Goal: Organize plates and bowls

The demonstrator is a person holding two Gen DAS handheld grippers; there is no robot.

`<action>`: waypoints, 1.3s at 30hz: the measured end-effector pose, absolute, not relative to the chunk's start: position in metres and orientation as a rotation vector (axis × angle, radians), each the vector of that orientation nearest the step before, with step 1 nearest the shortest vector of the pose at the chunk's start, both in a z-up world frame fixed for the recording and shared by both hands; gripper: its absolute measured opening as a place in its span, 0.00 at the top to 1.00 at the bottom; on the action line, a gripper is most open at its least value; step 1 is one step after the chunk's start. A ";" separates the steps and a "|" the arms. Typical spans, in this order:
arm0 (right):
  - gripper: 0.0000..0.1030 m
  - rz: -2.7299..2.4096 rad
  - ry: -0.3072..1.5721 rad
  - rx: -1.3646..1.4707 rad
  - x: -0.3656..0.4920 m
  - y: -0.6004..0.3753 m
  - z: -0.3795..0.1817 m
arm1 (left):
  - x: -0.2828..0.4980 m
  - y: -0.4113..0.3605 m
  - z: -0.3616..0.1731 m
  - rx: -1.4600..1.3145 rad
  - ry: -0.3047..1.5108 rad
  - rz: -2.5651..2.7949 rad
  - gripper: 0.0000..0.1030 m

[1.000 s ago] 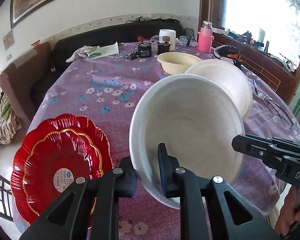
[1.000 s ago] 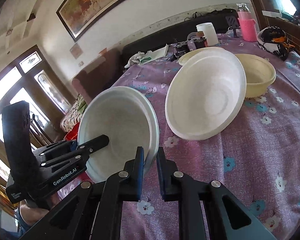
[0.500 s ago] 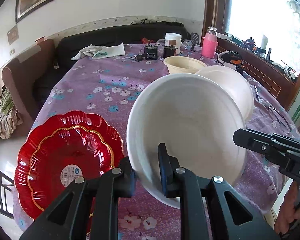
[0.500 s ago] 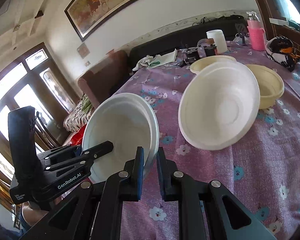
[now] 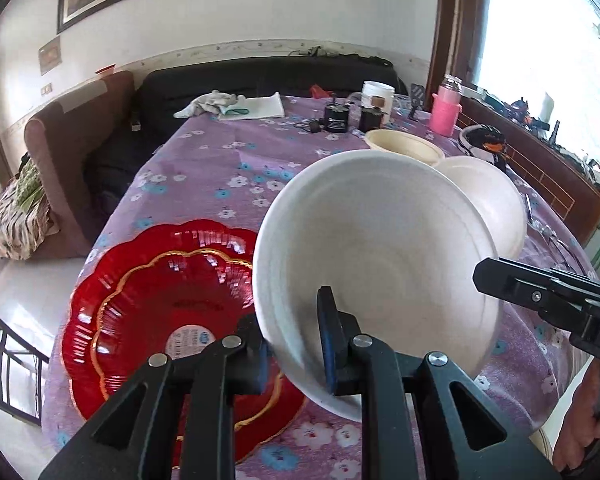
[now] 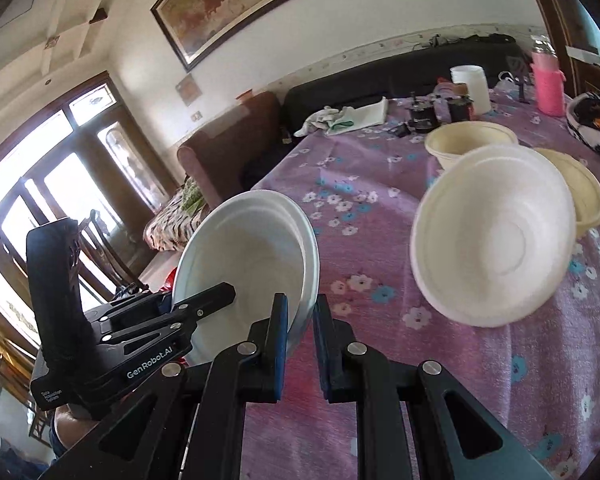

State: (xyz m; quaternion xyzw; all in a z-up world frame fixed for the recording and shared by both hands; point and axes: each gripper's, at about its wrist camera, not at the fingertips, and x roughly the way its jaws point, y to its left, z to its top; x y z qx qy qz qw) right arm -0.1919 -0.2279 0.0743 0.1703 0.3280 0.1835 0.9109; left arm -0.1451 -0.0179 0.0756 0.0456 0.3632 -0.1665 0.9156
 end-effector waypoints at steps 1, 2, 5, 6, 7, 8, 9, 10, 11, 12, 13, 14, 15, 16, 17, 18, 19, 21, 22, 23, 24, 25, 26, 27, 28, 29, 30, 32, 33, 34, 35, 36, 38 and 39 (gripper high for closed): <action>0.86 0.385 0.676 0.348 -0.191 -0.225 0.076 | -0.145 -0.016 0.076 0.091 0.747 -0.339 0.82; 0.86 0.394 0.676 0.342 -0.189 -0.221 0.077 | -0.144 -0.012 0.076 0.088 0.746 -0.334 0.82; 0.86 0.415 0.680 0.334 -0.184 -0.213 0.080 | -0.143 -0.003 0.078 0.075 0.742 -0.317 0.82; 0.86 0.419 0.681 0.332 -0.183 -0.211 0.081 | -0.143 0.000 0.078 0.072 0.741 -0.313 0.82; 0.86 0.424 0.682 0.328 -0.182 -0.207 0.081 | -0.143 0.004 0.078 0.067 0.739 -0.305 0.82; 0.86 0.428 0.684 0.325 -0.182 -0.205 0.082 | -0.142 0.006 0.079 0.065 0.739 -0.301 0.82; 0.86 0.432 0.685 0.322 -0.181 -0.203 0.083 | -0.142 0.009 0.078 0.062 0.739 -0.297 0.81; 0.86 0.437 0.686 0.318 -0.180 -0.199 0.083 | -0.142 0.011 0.078 0.059 0.741 -0.292 0.81; 0.86 0.442 0.687 0.316 -0.179 -0.197 0.083 | -0.142 0.014 0.078 0.055 0.742 -0.285 0.81; 0.86 0.446 0.689 0.315 -0.178 -0.195 0.083 | -0.142 0.016 0.078 0.053 0.742 -0.282 0.81; 0.86 0.450 0.690 0.311 -0.177 -0.192 0.083 | -0.142 0.018 0.077 0.050 0.743 -0.279 0.81; 0.86 0.451 0.691 0.309 -0.176 -0.191 0.083 | -0.142 0.020 0.077 0.047 0.743 -0.275 0.81; 0.86 0.454 0.693 0.307 -0.175 -0.189 0.082 | -0.142 0.021 0.077 0.045 0.742 -0.272 0.81; 0.86 0.456 0.695 0.306 -0.174 -0.188 0.082 | -0.142 0.023 0.077 0.042 0.743 -0.269 0.81; 0.86 0.459 0.698 0.303 -0.172 -0.186 0.082 | -0.142 0.024 0.077 0.041 0.743 -0.267 0.81; 0.86 0.460 0.700 0.302 -0.171 -0.185 0.081 | -0.142 0.025 0.077 0.040 0.743 -0.263 0.81; 0.86 0.461 0.702 0.300 -0.170 -0.184 0.081 | -0.142 0.026 0.077 0.039 0.743 -0.260 0.81; 0.86 0.463 0.706 0.296 -0.169 -0.181 0.081 | -0.141 0.027 0.078 0.037 0.742 -0.254 0.81; 0.86 0.465 0.708 0.295 -0.168 -0.179 0.081 | -0.141 0.029 0.078 0.036 0.741 -0.251 0.81; 0.85 0.468 0.709 0.294 -0.168 -0.178 0.081 | -0.141 0.030 0.078 0.036 0.741 -0.248 0.80; 0.85 0.472 0.712 0.293 -0.167 -0.176 0.080 | -0.140 0.031 0.078 0.035 0.740 -0.244 0.78; 0.85 0.478 0.716 0.294 -0.165 -0.174 0.080 | -0.140 0.033 0.078 0.035 0.739 -0.239 0.78; 0.85 0.482 0.719 0.294 -0.164 -0.172 0.080 | -0.139 0.035 0.079 0.033 0.738 -0.233 0.78; 0.85 0.486 0.723 0.293 -0.162 -0.170 0.080 | -0.139 0.038 0.079 0.030 0.738 -0.227 0.78; 0.85 0.490 0.726 0.291 -0.160 -0.167 0.079 | -0.138 0.041 0.079 0.026 0.738 -0.222 0.78; 0.85 0.492 0.731 0.288 -0.158 -0.166 0.079 | -0.138 0.042 0.080 0.023 0.736 -0.217 0.78; 0.85 0.495 0.737 0.288 -0.157 -0.164 0.078 | -0.138 0.045 0.080 0.021 0.736 -0.211 0.78; 0.85 0.502 0.753 0.292 -0.152 -0.158 0.076 | -0.136 0.050 0.079 0.013 0.740 -0.195 0.78; 0.85 0.503 0.758 0.291 -0.150 -0.155 0.075 | -0.135 0.053 0.078 0.010 0.741 -0.189 0.77; 0.85 0.504 0.764 0.291 -0.148 -0.152 0.073 | -0.134 0.056 0.078 0.009 0.742 -0.183 0.76; 0.85 0.506 0.770 0.292 -0.145 -0.149 0.072 | -0.134 0.058 0.077 0.006 0.743 -0.177 0.76; 0.85 0.511 0.778 0.295 -0.142 -0.146 0.070 | -0.133 0.061 0.076 0.003 0.746 -0.171 0.75; 0.85 0.514 0.799 0.291 -0.136 -0.139 0.064 | -0.130 0.066 0.073 -0.002 0.754 -0.160 0.75; 0.84 0.516 0.809 0.294 -0.135 -0.136 0.062 | -0.129 0.068 0.072 -0.005 0.759 -0.154 0.75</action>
